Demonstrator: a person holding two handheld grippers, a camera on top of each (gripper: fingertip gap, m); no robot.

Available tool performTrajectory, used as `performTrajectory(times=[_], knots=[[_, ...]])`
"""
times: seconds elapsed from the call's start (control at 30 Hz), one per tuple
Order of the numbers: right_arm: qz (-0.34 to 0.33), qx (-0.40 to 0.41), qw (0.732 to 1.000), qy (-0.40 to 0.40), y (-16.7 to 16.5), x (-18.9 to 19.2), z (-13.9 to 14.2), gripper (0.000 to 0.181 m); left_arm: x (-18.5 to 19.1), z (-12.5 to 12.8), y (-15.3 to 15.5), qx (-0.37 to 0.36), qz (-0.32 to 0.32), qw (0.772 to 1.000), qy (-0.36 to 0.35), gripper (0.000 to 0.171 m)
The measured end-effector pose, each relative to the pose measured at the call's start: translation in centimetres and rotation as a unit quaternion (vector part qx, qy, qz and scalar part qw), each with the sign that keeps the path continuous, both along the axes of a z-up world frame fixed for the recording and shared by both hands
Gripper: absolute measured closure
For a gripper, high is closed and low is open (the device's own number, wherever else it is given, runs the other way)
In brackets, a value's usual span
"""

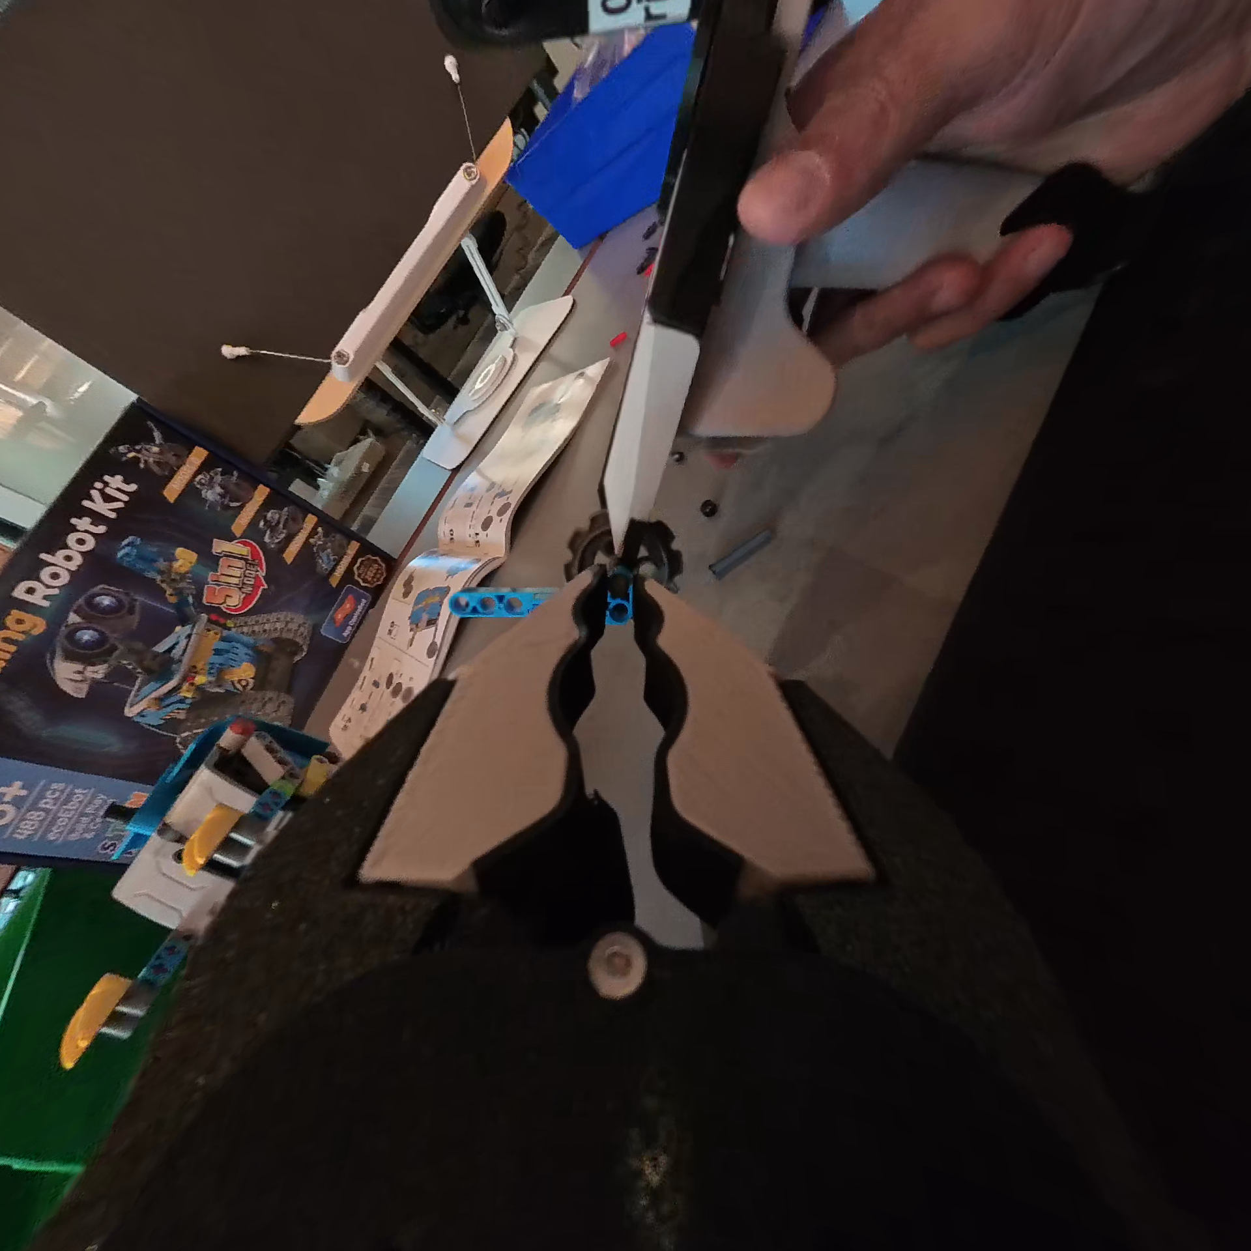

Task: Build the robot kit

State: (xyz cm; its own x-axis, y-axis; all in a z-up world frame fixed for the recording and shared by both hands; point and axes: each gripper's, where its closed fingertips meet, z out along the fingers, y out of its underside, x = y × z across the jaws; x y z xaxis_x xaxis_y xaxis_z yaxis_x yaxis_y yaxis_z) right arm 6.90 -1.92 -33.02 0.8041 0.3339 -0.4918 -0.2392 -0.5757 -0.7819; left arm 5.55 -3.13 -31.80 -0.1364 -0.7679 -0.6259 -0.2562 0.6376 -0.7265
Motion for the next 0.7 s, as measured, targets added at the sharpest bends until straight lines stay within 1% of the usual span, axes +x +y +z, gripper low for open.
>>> performTrajectory(times=[0.07, 0.1, 0.17, 0.2, 0.23, 0.3, 0.33, 0.37, 0.43, 0.53, 0.63, 0.7], knots=[[-0.011, 0.006, 1.0, -0.015, 0.1, 0.5, 0.1, 0.146, -0.1, 0.2, 0.0, 0.006, 0.003, 1.0, -0.004, 0.166], [0.0, 0.022, 1.0, -0.011, -0.2, 0.3, 0.7, 0.125, -0.1, 0.1, 0.1, 0.007, 0.005, 1.0, -0.004, 0.166], [-0.01, 0.058, 0.998, 0.015, -0.3, 1.1, 2.6, 0.12, -0.1, 0.3, 0.1, 0.004, 0.005, 1.0, -0.006, 0.166], [0.009, 0.072, 0.997, 0.033, -0.7, 0.8, 3.2, 0.103, -0.1, 0.3, 0.1, 0.003, 0.004, 1.0, -0.006, 0.166], [0.019, 0.06, 0.997, 0.046, -0.8, 0.5, 3.0, 0.102, -0.1, 0.3, 0.1, 0.007, 0.005, 1.0, -0.006, 0.166], [0.042, 0.031, 0.998, 0.047, -0.7, -0.9, 1.7, 0.095, 0.0, 0.3, -0.1, 0.017, 0.005, 1.0, -0.007, 0.166], [0.049, 0.02, 0.998, 0.035, -0.6, -1.7, 1.1, 0.096, 0.1, 0.3, -0.3, 0.024, 0.003, 1.0, -0.008, 0.165], [0.052, 0.014, 0.998, 0.022, -0.5, -2.2, 0.7, 0.1, 0.1, 0.2, -0.4, 0.031, 0.002, 0.999, -0.006, 0.165], [0.038, 0.015, 0.999, 0.01, -0.2, -2.5, 0.7, 0.116, 0.1, 0.0, -0.6, 0.047, 0.003, 0.999, -0.004, 0.166], [0.035, -0.003, 0.999, 0.022, -0.2, -2.3, 0.2, 0.118, 0.1, -0.3, -0.5, 0.053, 0.008, 0.999, 0.003, 0.165], [0.032, 0.0, 0.999, 0.021, -0.2, -1.9, 0.4, 0.131, 0.1, -0.2, -0.5, 0.055, 0.011, 0.998, 0.0, 0.165], [0.034, 0.001, 0.999, 0.027, -0.3, -1.9, 0.5, 0.134, 0.0, 0.0, -0.5, 0.055, 0.011, 0.998, -0.003, 0.166]])
